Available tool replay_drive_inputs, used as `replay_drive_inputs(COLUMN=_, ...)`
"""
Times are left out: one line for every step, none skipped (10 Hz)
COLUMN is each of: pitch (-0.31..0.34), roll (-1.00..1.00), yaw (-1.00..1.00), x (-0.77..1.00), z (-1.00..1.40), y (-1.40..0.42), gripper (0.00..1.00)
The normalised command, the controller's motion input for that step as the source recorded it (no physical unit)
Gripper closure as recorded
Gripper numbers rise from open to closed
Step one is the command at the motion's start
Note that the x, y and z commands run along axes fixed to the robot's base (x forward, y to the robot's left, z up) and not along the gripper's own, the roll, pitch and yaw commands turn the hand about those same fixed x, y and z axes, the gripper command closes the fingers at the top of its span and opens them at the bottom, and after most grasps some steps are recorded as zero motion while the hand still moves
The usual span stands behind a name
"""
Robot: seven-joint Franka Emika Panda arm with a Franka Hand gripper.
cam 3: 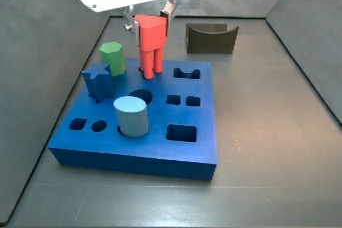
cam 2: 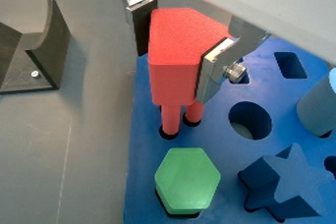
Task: Pick up the 3 prong object. Move up. Move to above the board. Insert the 3 prong object.
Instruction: Insert the 3 prong object.
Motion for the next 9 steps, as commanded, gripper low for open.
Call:
replay_drive_inputs(pitch=0.0, roll=0.0, yaw=-0.1, x=-0.19, z=-0.06, y=0.04, gripper=1.0)
replay_drive_inputs(pitch=0.0, roll=0.0, yaw=-0.09, x=-0.17, z=-0.04, y=0.01, gripper=1.0)
replay_drive_inputs(pitch=0.0, roll=0.0, yaw=-0.05, x=-0.1, z=-0.09, y=0.0, gripper=1.0)
replay_drive_inputs(pitch=-0.044, roll=0.0, yaw=-0.03, x=-0.07, z=-0.28, y=0.0, gripper=1.0)
replay_drive_inputs(pitch=-0.14, roll=0.0, yaw=0.0, x=-0.01, z=-0.54, y=-0.1, gripper=1.0)
replay_drive_inputs(pitch=-0.16, roll=0.0, yaw=0.0, x=-0.01, z=-0.61, y=-0.11, gripper=1.0)
replay_drive_inputs(pitch=-0.177, roll=0.01, yaw=0.0, x=0.0, z=-0.71, y=-0.16, gripper=1.0)
replay_drive_inputs(pitch=-0.18, roll=0.0, yaw=0.0, x=0.0, z=-0.81, y=-0.15, gripper=1.0)
replay_drive_inputs(pitch=-0.18, roll=0.0, yaw=0.0, x=0.0, z=-0.77, y=-0.15, gripper=1.0)
